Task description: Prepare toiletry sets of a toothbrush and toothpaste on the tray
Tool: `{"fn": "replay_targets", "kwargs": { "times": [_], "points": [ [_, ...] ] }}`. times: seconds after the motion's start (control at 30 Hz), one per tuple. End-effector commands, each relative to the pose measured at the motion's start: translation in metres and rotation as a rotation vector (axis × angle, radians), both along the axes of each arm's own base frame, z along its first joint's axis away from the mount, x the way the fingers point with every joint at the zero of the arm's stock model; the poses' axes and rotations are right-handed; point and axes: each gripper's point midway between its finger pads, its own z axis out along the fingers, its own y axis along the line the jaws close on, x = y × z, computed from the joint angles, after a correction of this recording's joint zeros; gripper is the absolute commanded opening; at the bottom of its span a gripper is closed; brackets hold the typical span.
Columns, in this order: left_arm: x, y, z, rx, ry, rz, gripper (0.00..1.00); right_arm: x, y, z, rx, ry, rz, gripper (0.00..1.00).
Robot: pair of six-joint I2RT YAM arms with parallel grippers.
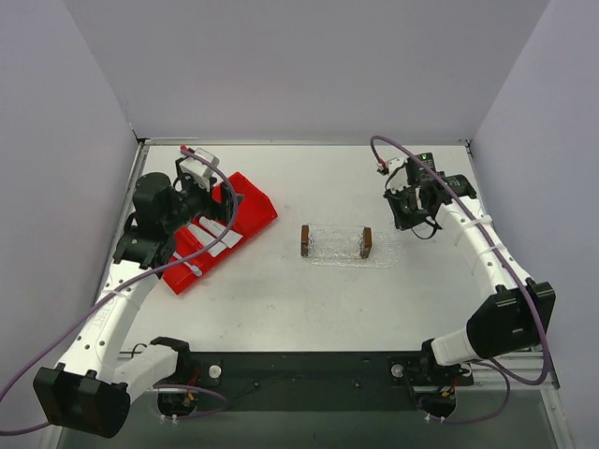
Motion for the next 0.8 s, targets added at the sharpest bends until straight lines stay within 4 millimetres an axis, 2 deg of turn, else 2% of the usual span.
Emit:
{"fn": "replay_targets", "kwargs": {
  "times": [0.0,0.3,0.5,0.77],
  "points": [
    [-0.002,0.010,-0.001,0.040,-0.023,0.028,0.90,-0.002,-0.016,-0.027,-0.134,0.064,-0.001,0.00],
    [-0.005,0.013,-0.012,0.052,-0.007,0.029,0.90,0.004,-0.001,-0.062,-0.187,0.093,0.026,0.00],
    [-0.008,0.014,-0.011,0.053,-0.009,0.029,0.90,0.004,0.009,-0.085,-0.192,0.139,0.044,0.00],
    [-0.010,0.015,-0.011,0.055,-0.014,0.033,0.90,0.000,0.015,-0.094,-0.203,0.164,0.070,0.00]
  ]
}}
